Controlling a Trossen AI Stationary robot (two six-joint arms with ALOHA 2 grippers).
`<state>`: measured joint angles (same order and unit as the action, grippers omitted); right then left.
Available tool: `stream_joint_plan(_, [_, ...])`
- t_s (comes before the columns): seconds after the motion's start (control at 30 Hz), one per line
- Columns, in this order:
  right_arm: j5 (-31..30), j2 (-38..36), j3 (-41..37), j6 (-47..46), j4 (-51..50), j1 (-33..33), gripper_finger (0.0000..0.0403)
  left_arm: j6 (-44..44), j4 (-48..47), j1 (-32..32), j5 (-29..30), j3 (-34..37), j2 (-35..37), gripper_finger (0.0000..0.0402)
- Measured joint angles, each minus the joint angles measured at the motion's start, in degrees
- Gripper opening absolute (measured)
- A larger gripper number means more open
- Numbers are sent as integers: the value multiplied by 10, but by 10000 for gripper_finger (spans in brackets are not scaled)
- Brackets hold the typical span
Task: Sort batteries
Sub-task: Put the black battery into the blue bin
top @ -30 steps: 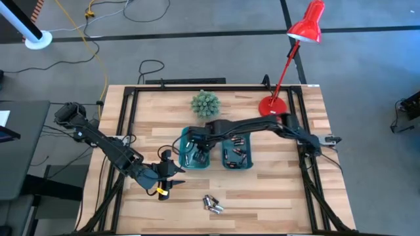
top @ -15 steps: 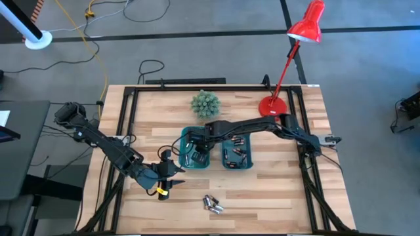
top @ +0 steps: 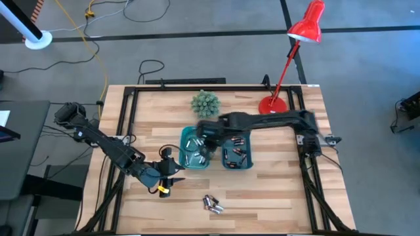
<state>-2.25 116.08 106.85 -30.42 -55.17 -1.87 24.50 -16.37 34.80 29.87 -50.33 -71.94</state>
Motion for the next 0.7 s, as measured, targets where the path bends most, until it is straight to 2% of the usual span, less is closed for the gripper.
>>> stream_joint_plan(0.07, [-43, -40, 0, -12, -34, -21, 118, 0, -4, -4, 0, 0, 0, 176])
stream_joint_plan(0.23, [-194, -148, -11, -87, -127, -103, 116, 20, -1, -16, 0, 0, 0, 176])
stream_joint_plan(0.37, [-259, -228, -58, -179, -150, -190, 115, 34, 0, -24, 0, 0, 0, 176])
stream_joint_plan(0.47, [-314, -276, -115, -265, -157, -266, 115, 9, -8, -21, 0, -14, -9, 172])
stream_joint_plan(0.57, [-347, -308, -184, -371, -158, -336, 115, 2, -9, -14, 6, -43, -32, 167])
stream_joint_plan(0.7, [-355, -317, -272, -515, -152, -416, 115, 0, -37, -12, 8, -95, -84, 164])
